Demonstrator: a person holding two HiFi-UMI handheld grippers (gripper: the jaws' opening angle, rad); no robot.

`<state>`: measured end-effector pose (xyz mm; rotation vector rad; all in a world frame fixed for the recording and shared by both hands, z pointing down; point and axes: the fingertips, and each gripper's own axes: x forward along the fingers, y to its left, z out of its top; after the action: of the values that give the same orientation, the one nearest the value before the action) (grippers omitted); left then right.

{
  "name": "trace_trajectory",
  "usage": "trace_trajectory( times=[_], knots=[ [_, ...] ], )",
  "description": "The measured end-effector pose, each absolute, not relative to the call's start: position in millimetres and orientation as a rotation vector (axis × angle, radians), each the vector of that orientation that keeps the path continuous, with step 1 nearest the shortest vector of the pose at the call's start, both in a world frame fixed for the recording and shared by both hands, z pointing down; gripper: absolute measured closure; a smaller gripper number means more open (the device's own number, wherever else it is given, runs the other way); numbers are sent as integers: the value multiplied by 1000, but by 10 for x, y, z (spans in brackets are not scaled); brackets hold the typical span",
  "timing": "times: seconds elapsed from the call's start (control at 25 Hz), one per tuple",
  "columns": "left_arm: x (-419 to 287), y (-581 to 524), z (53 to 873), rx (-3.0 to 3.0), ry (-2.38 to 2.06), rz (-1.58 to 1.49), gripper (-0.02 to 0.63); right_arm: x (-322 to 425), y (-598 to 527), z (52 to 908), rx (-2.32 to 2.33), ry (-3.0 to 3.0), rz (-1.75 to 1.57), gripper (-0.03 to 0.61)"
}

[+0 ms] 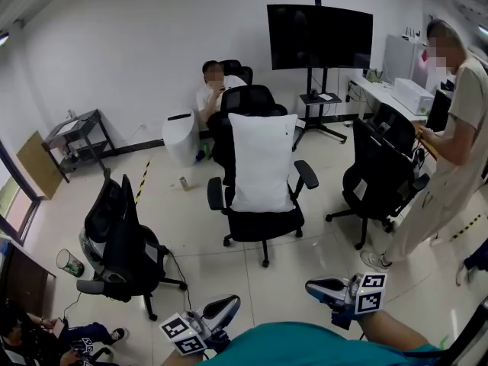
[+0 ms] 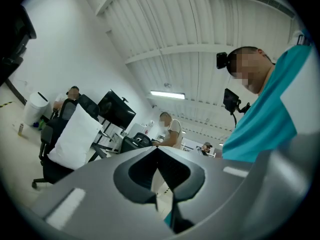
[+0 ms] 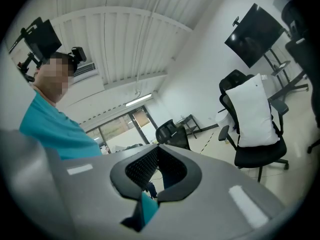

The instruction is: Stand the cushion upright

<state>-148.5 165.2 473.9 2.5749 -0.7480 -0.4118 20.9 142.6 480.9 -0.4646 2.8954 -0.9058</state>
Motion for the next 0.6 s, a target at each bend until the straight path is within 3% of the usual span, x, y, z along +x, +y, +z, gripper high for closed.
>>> trace_trajectory(
  times=[0.6],
  knots=[
    [119, 2379, 4688, 2546, -806, -434, 602, 1911, 1930, 5065, -596, 2913, -900, 577]
  ],
)
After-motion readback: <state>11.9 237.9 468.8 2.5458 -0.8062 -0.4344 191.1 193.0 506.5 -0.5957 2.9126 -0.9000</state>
